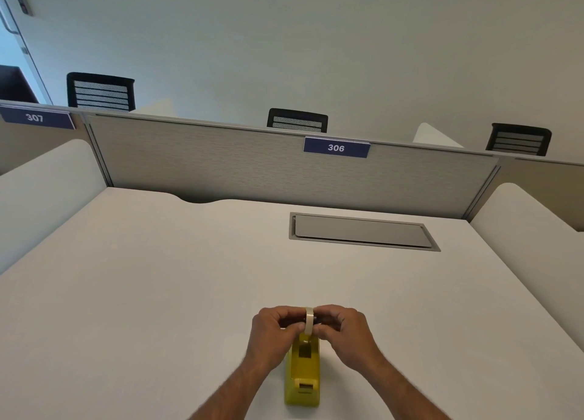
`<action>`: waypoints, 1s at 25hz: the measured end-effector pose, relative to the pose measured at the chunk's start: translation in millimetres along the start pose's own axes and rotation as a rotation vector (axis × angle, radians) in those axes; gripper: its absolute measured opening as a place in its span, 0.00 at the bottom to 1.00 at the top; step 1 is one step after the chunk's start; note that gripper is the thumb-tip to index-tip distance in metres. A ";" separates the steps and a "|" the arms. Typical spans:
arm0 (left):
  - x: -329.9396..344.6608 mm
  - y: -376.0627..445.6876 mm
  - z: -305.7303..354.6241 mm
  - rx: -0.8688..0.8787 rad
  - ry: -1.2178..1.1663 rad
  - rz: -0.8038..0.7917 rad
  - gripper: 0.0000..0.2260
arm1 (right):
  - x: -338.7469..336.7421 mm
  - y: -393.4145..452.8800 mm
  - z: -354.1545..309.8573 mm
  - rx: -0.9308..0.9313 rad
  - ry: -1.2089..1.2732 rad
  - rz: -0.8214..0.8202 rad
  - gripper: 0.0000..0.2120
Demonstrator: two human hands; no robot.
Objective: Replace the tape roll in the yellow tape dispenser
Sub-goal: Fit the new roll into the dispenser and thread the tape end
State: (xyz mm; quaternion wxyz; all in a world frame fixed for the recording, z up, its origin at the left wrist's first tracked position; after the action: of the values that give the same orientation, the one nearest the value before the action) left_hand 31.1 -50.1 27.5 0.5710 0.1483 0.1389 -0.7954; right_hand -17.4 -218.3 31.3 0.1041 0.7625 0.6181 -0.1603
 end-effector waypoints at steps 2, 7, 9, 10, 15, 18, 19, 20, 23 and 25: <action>-0.5 0.0 -0.6 0.013 0.038 -0.015 0.13 | -0.5 0.7 0.4 -0.028 -0.068 -0.025 0.14; 3.6 -0.5 -4.0 -0.004 0.105 -0.027 0.13 | 1.9 0.5 3.2 -0.055 -0.160 -0.036 0.14; 4.3 -0.1 -4.4 0.010 0.122 -0.019 0.13 | 1.8 1.3 4.8 -0.073 -0.177 -0.025 0.17; 4.6 -0.5 -4.2 0.024 0.132 -0.014 0.13 | 1.5 1.9 5.2 -0.081 -0.192 -0.022 0.17; 5.6 -4.3 -4.7 0.048 0.191 0.029 0.20 | 3.2 5.2 9.1 -0.098 -0.234 -0.022 0.12; 4.4 -7.3 -5.5 0.032 0.179 0.035 0.24 | 6.7 4.5 10.1 -0.102 -0.234 -0.010 0.12; 3.6 -8.2 -5.5 0.033 0.177 0.036 0.25 | 7.5 3.8 10.6 -0.101 -0.238 -0.006 0.12; 2.8 -9.1 -5.6 0.034 0.176 0.038 0.25 | 8.4 3.4 10.9 -0.098 -0.248 -0.004 0.12; 2.6 -10.5 -5.2 0.036 0.176 0.042 0.26 | 9.5 2.1 12.9 -0.085 -0.268 -0.008 0.12; 3.5 -10.4 -5.2 0.036 0.186 0.043 0.26 | 9.9 1.1 13.5 -0.074 -0.281 -0.013 0.13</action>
State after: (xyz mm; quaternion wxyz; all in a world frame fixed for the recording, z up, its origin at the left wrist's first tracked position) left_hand 20.6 -47.9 21.9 0.5698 0.2348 0.1739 -0.7681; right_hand -16.0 -214.4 15.0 0.2168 0.7241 0.6080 -0.2430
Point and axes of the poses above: each hand's wrist, its own y-axis towards the middle knuckle, its own x-axis out of the palm, z = x × y, the point moved 3 cm from there along y, towards the middle knuckle, and after that the axes turned 7 degrees about y, right-handed, at the moved point
